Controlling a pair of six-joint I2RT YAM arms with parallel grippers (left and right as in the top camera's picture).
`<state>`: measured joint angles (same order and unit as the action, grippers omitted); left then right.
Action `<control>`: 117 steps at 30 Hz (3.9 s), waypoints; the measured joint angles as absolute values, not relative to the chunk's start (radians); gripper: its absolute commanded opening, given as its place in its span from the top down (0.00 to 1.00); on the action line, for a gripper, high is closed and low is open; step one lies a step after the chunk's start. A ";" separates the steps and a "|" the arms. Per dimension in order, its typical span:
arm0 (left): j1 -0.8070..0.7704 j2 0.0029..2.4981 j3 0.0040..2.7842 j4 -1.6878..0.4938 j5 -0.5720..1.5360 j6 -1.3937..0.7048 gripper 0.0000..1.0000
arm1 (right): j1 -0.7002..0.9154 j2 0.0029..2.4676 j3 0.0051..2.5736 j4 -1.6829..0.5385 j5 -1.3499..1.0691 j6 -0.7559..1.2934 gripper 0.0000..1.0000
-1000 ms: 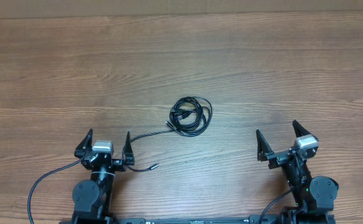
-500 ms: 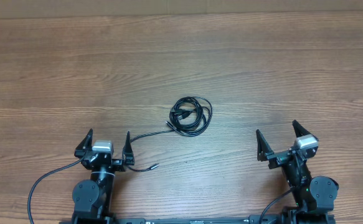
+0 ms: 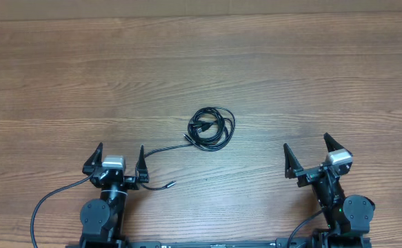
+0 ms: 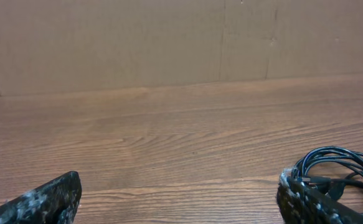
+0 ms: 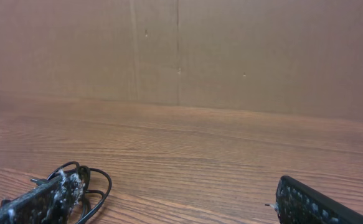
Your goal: Untangle cables
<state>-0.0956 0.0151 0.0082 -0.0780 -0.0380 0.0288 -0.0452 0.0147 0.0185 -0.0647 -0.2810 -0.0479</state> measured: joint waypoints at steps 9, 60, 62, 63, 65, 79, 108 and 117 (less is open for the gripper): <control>-0.096 0.015 0.008 -0.078 -0.038 0.029 0.01 | -0.045 0.015 0.019 -0.064 -0.281 -0.047 0.00; -0.096 0.015 0.008 -0.078 -0.038 0.029 0.00 | -0.045 0.015 0.019 -0.065 -0.281 -0.047 0.00; -0.096 0.015 0.008 -0.078 -0.038 0.029 0.00 | -0.045 0.015 0.019 -0.064 -0.281 -0.047 0.00; -0.096 0.015 0.008 -0.078 -0.038 0.029 0.00 | -0.045 0.015 0.019 -0.064 -0.281 -0.048 0.00; -0.096 0.015 0.008 -0.076 -0.039 0.030 0.00 | -0.045 0.015 0.019 -0.065 -0.281 -0.047 0.00; -0.096 0.015 0.008 0.066 0.242 -0.009 0.00 | -0.045 0.015 0.019 -0.051 -0.285 -0.047 0.00; -0.096 0.757 1.098 -0.944 0.543 0.019 0.00 | -0.130 0.360 0.753 -0.656 -0.816 0.202 0.00; -0.096 1.238 1.390 -1.152 0.620 -0.054 0.01 | -0.131 0.849 1.152 -1.000 -0.855 0.115 0.00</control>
<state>-0.0956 1.2385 1.3895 -1.1519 0.6197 -0.0544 -0.1310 0.8486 1.1519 -1.0004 -0.8551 0.1150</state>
